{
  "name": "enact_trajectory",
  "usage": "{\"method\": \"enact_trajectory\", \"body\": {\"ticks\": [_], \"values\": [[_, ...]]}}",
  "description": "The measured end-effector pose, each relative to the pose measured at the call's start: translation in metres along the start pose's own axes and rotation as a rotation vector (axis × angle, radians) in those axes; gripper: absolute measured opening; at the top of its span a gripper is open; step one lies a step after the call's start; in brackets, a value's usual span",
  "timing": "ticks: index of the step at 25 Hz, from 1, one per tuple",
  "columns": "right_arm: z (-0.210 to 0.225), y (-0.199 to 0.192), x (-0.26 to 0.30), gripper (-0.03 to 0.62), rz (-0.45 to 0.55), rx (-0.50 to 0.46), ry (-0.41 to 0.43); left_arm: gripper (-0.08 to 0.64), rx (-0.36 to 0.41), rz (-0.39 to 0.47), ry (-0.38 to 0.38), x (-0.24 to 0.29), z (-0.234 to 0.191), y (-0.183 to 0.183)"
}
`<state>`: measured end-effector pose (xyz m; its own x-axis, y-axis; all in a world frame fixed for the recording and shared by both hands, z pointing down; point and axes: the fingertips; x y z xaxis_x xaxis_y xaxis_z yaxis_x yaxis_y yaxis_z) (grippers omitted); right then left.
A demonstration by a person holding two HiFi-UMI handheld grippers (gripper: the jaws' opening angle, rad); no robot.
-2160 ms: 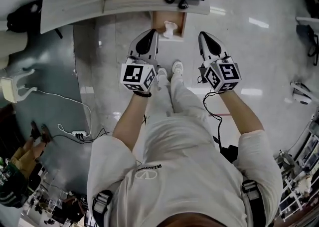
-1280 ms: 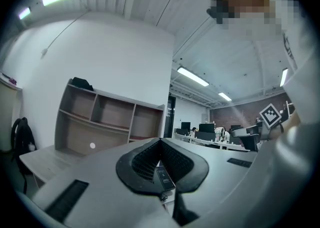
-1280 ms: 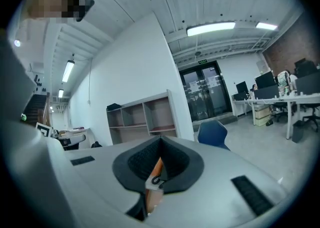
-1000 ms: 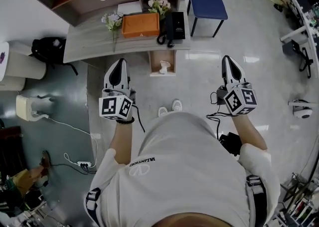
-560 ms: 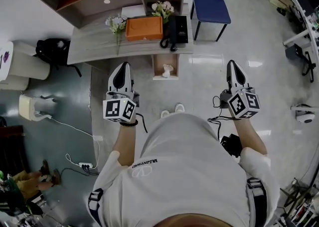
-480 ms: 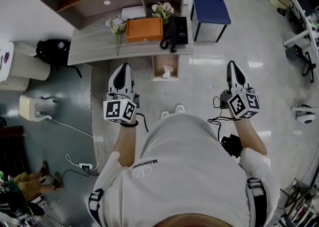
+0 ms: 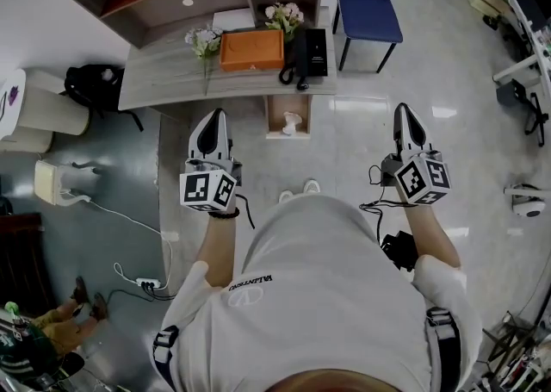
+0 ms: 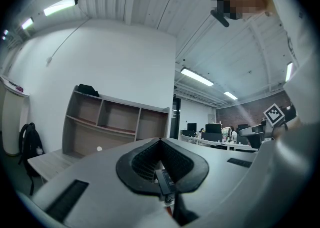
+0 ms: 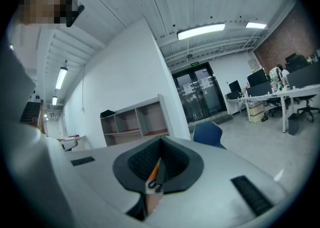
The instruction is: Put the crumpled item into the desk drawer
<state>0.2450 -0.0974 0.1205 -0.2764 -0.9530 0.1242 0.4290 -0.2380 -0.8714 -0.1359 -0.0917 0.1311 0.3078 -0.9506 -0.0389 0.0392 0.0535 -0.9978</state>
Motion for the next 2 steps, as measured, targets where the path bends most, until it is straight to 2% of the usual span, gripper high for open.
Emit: {"method": "enact_trajectory", "body": {"ticks": [2], "values": [[0.0016,0.0007,0.0013,-0.003,0.002,0.003,-0.002,0.002,0.003,-0.003,0.002,0.0006,0.0000,-0.0007]]}}
Point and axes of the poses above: the fingertips, and each gripper's own axes: x forward along the fingers, z to its right, y out of its top, and after that the axes turned 12 degrees about x, right-handed
